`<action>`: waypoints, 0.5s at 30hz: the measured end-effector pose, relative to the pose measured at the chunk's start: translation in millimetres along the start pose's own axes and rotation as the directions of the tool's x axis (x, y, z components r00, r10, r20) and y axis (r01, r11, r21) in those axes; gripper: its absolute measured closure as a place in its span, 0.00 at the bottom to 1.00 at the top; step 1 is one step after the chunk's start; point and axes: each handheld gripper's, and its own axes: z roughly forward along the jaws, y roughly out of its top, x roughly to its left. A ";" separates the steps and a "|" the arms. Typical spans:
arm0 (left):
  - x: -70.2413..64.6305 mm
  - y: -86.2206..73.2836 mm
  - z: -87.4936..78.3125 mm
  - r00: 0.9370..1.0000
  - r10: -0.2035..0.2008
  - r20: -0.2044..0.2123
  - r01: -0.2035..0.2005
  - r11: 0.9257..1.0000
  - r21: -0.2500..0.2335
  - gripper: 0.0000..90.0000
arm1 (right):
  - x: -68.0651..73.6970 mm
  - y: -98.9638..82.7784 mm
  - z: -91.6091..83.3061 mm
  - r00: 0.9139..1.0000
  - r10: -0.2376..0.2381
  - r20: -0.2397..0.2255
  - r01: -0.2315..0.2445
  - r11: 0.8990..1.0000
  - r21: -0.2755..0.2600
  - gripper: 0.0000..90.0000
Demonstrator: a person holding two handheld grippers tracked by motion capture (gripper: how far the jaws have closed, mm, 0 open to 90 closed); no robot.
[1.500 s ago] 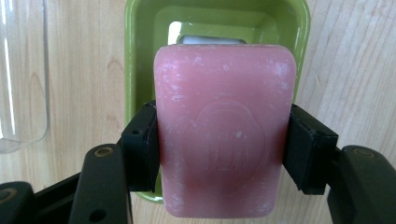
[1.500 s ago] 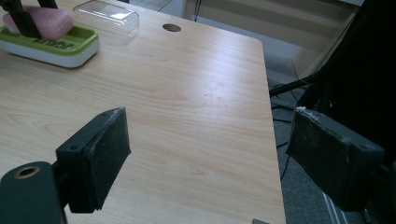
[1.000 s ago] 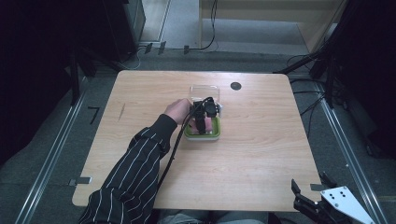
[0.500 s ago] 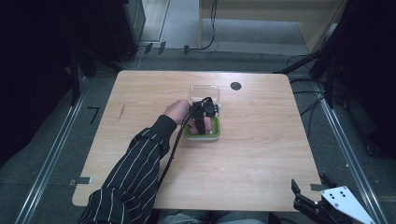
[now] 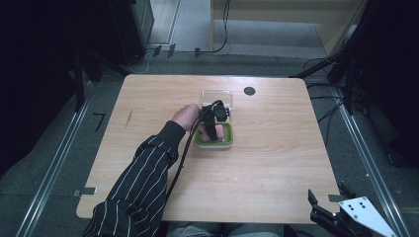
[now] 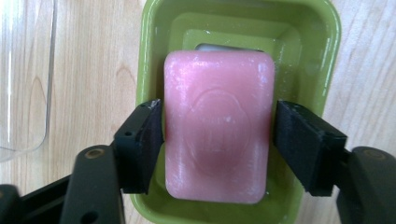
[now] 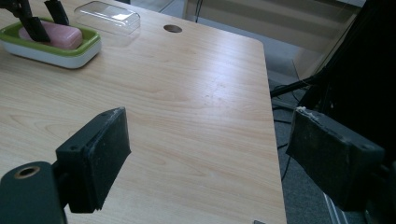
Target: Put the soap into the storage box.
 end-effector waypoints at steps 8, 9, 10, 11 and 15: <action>0.4 -9.0 -11.6 0.997 -0.063 -0.053 0.063 0.998 0.000 0.15 | 1.1 1.8 3.0 1.000 -0.001 -0.007 0.001 1.000 -0.003 0.15; 0.4 -10.7 -12.9 0.996 -0.074 -0.053 0.073 0.997 -0.004 0.15 | 1.3 2.1 3.5 1.000 -0.005 -0.011 0.005 1.000 -0.002 0.15; 0.4 -12.2 -14.3 0.995 -0.077 -0.059 0.077 0.997 -0.002 0.14 | 1.7 2.4 4.2 1.000 -0.007 -0.010 0.007 1.000 -0.003 0.15; 0.2 -14.0 -15.0 0.994 -0.087 -0.062 0.087 0.996 -0.005 0.13 | 2.2 2.7 4.4 1.000 -0.004 -0.012 0.004 1.000 -0.002 0.15; 0.8 -21.1 -20.5 0.991 -0.112 -0.075 0.112 0.994 -0.004 0.11 | 2.7 3.6 6.2 1.000 -0.010 -0.019 0.010 1.000 -0.005 0.15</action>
